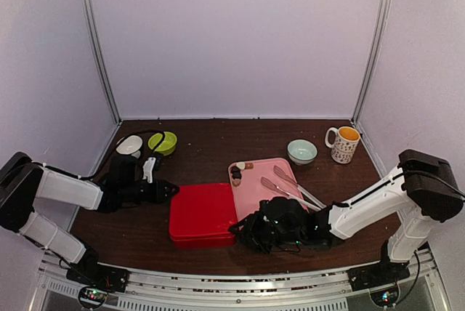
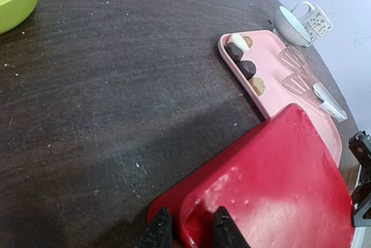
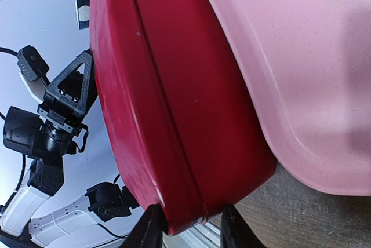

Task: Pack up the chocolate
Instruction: Press the box lid onto the packing box.

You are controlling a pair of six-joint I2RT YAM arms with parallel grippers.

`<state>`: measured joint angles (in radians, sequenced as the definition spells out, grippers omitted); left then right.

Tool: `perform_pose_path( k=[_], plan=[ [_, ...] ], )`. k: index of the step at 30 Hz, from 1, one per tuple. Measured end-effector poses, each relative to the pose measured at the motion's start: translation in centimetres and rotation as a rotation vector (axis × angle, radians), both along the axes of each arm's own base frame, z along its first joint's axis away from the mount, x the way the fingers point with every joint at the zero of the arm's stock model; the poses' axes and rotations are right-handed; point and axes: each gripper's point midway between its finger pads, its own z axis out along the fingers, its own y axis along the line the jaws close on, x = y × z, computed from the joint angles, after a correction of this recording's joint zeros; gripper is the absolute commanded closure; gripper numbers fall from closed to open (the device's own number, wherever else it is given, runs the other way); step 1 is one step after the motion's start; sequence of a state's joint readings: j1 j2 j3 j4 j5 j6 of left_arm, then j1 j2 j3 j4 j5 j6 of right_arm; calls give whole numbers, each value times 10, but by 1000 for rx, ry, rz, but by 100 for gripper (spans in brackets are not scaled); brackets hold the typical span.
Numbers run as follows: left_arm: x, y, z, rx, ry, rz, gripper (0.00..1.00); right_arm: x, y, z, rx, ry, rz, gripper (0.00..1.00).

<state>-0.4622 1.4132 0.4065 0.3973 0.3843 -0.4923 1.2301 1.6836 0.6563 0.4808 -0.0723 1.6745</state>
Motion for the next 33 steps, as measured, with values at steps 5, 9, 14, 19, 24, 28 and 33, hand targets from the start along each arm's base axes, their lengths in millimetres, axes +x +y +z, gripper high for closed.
perform_pose_path(
  k=[5,9,14,19,24,28,33],
  plan=[
    [1,3,0,-5,-13,21,78,0,4,-1,25,10,1,67],
    [2,5,-2,-9,-19,42,78,0,8,-1,17,7,12,67],
    [4,7,-2,-13,-15,64,79,-4,13,0,-26,-6,46,66],
    [5,8,-2,-21,-7,81,80,-6,16,0,-39,-11,62,66],
    [8,9,-2,-29,-8,104,80,-7,22,-1,-25,-7,71,73],
    [14,11,0,-42,-23,132,80,-8,29,2,6,-1,73,77],
    [14,12,-1,-55,-18,147,80,-9,30,2,9,-1,76,75]
  ],
)
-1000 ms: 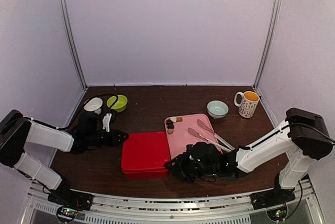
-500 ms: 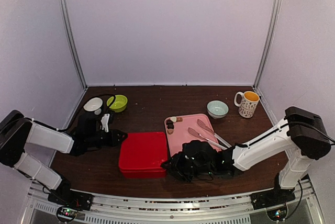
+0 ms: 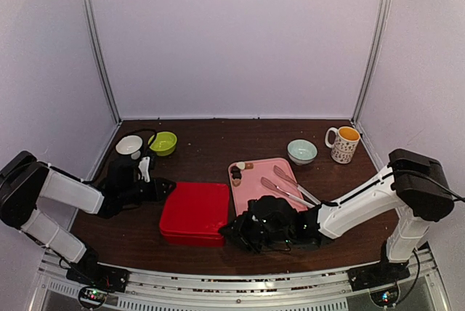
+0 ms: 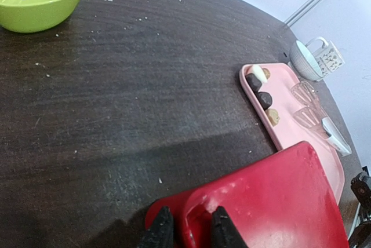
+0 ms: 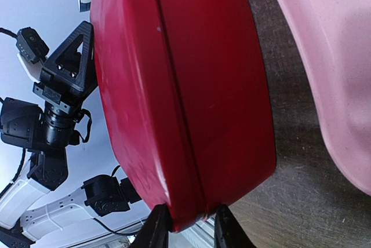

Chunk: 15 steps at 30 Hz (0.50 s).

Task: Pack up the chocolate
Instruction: Press the box lid onto the packing box.

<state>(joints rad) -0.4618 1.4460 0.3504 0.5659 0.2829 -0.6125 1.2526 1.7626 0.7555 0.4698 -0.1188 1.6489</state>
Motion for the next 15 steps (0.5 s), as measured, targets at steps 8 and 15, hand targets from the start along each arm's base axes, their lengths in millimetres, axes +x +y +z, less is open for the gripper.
perform_pose_path(
  k=[8,15],
  plan=[
    [-5,3,-2,-13,11,19,80,1,2,-2,-21,-59,40,46],
    [-23,2,-2,-31,61,9,80,3,-8,1,-98,-165,100,30]
  ],
)
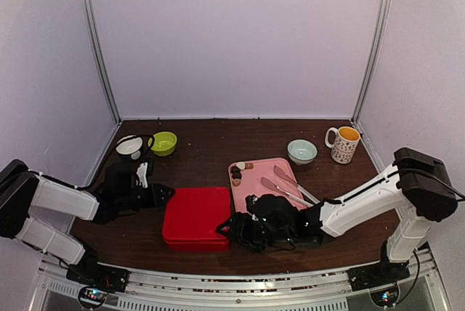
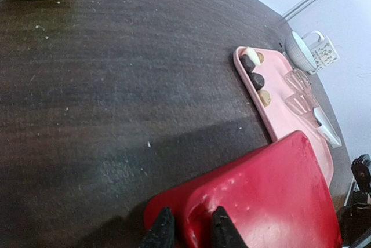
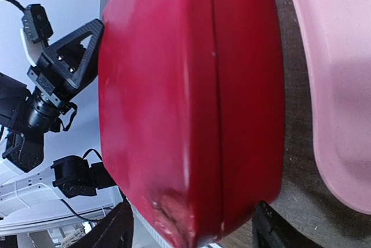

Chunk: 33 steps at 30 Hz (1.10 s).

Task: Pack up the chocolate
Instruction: Press the box lid onto the packing box, then rotate the packing box at the center of the board.

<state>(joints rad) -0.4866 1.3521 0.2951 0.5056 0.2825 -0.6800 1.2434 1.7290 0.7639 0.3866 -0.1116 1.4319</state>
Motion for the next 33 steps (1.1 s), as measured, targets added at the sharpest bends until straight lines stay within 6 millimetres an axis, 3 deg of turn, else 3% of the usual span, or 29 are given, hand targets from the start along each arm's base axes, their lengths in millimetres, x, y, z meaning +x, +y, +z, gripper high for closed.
perform_pose_path(
  k=[4,9,14,18,21,25,26,28,29,33],
  plan=[
    [-10,3,0,-17,35,15,78,-2,0,16,7,-66,55,30],
    [-16,6,-1,-20,74,35,64,-6,0,30,-50,-163,163,27],
    [-25,14,0,18,119,52,54,-13,-16,51,-120,-268,253,29],
    [-31,21,5,86,158,54,50,-26,-26,47,-189,-317,328,38],
    [-30,25,15,132,156,58,50,-48,-30,34,-255,-351,433,49],
    [-22,25,30,172,128,43,58,-74,-31,16,-314,-371,542,77],
    [-19,24,32,180,121,36,64,-80,-31,12,-322,-370,562,85],
    [-11,21,34,197,120,19,89,-82,-31,6,-332,-362,576,100],
    [-8,20,33,203,128,12,98,-82,-30,4,-337,-368,584,100],
    [8,14,15,234,185,-33,100,-81,-23,-4,-357,-364,603,100]
  ],
)
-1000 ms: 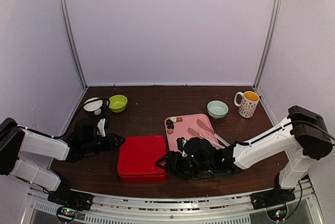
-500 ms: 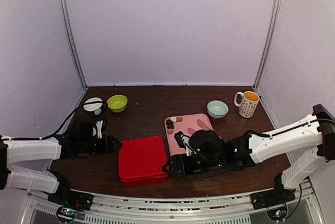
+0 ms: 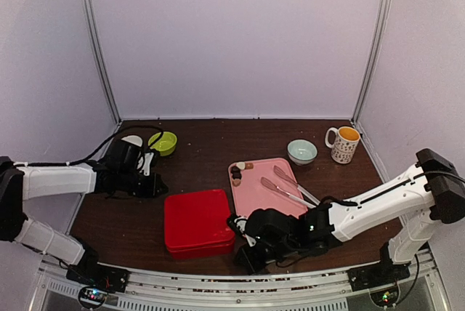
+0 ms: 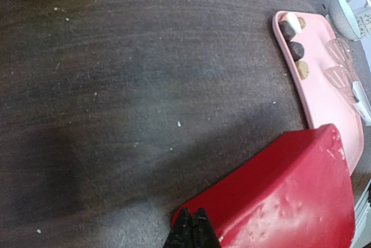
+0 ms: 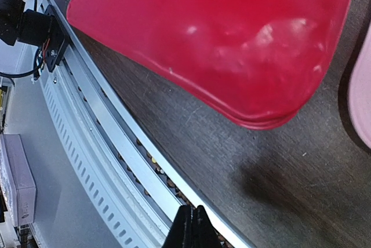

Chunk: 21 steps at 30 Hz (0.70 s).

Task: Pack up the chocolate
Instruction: Rotate the packing box at the center of the board.

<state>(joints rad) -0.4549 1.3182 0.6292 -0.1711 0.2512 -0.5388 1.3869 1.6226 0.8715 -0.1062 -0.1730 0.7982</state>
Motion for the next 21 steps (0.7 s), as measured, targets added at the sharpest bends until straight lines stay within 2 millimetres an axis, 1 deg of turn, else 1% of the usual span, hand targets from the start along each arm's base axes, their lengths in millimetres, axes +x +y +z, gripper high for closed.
perform_pose_path(
  k=[3,5,8,12,14,18,21],
  plan=[
    [7,-1,-17,0,52,-16,100,1,9,1,6,-1,13,100],
    [7,-2,-27,0,82,-27,100,2,14,1,10,-2,20,100],
    [10,-7,-33,-8,105,-53,100,2,17,-2,7,1,35,100],
    [15,-14,-36,-20,101,-86,100,7,20,-9,-8,12,33,100],
    [15,-14,-37,-22,98,-98,100,14,18,-12,-14,18,15,100],
    [14,-16,-36,-24,86,-123,100,45,13,-13,5,21,-59,100],
    [13,-14,-36,-23,81,-124,100,63,4,-16,-2,37,-96,100]
  ],
)
